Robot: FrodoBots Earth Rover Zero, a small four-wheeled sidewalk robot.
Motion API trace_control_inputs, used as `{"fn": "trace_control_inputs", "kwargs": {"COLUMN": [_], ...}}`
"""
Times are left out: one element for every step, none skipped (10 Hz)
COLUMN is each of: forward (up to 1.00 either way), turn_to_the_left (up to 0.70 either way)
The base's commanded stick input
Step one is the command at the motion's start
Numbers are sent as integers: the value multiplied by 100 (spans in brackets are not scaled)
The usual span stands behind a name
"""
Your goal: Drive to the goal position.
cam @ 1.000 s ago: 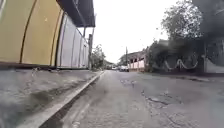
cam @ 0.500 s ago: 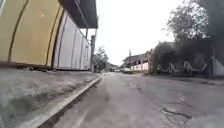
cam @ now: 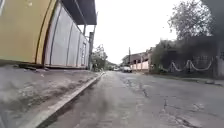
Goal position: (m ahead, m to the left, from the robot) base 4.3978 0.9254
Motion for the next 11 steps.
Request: {"fn": "trace_control_inputs", "kwargs": {"forward": [100, 100, 100, 100, 100, 100, 100, 100, 100, 100, 100], "turn_to_the_left": [0, 0, 0, 0, 0, 0, 0, 0, 0, 0, 0]}}
